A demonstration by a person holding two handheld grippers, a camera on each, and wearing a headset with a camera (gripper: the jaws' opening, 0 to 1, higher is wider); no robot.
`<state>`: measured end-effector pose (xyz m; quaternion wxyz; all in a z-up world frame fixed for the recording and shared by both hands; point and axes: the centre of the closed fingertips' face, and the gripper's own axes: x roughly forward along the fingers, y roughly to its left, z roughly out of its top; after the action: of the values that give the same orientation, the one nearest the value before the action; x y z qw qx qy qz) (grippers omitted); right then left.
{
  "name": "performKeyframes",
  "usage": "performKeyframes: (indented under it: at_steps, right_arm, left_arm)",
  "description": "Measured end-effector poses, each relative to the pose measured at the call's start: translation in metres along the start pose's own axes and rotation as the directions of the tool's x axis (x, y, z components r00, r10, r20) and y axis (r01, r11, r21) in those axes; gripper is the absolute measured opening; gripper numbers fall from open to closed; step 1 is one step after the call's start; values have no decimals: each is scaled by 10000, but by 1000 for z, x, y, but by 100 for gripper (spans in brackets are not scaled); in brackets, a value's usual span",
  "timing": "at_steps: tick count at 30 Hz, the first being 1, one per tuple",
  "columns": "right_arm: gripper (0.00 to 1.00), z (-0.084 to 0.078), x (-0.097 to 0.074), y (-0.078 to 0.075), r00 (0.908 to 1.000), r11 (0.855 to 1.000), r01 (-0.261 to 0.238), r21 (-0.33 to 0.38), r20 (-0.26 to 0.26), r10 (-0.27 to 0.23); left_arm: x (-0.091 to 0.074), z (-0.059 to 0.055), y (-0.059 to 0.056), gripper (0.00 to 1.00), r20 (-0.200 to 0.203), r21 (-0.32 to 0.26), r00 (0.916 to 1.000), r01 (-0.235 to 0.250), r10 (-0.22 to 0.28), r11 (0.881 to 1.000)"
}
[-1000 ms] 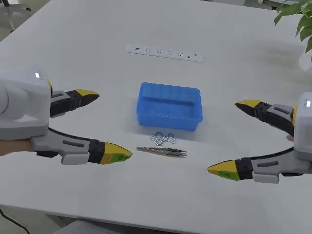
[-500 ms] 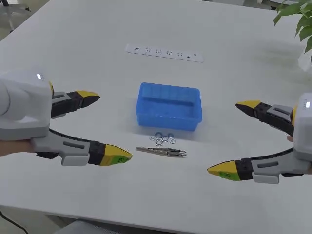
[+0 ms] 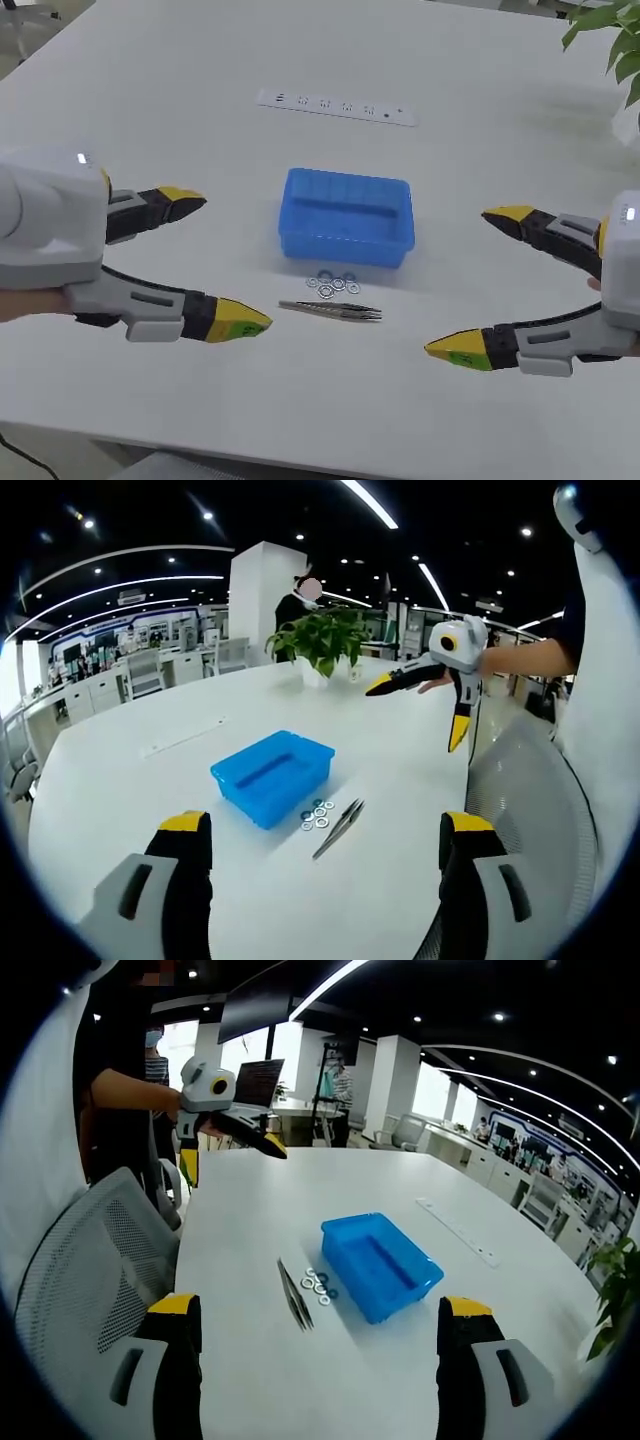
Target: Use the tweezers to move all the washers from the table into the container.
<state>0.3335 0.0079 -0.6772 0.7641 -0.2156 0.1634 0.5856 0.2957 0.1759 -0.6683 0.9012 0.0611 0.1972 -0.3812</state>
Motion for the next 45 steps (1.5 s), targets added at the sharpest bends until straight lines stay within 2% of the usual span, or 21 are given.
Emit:
performKeyframes:
  at_steps: [34,45]
  right_arm:
    - [99,-10,3,-1,9996,9999,-42,99,-281,45]
    - [99,-20,4,0,9989,9998,-103,197,-448,111]
  left_arm:
    - [7,-6,3,100,-59,-165,9998,185,-186,9997]
    - [14,-19,1,100,-333,-310,9991,258,-268,9992]
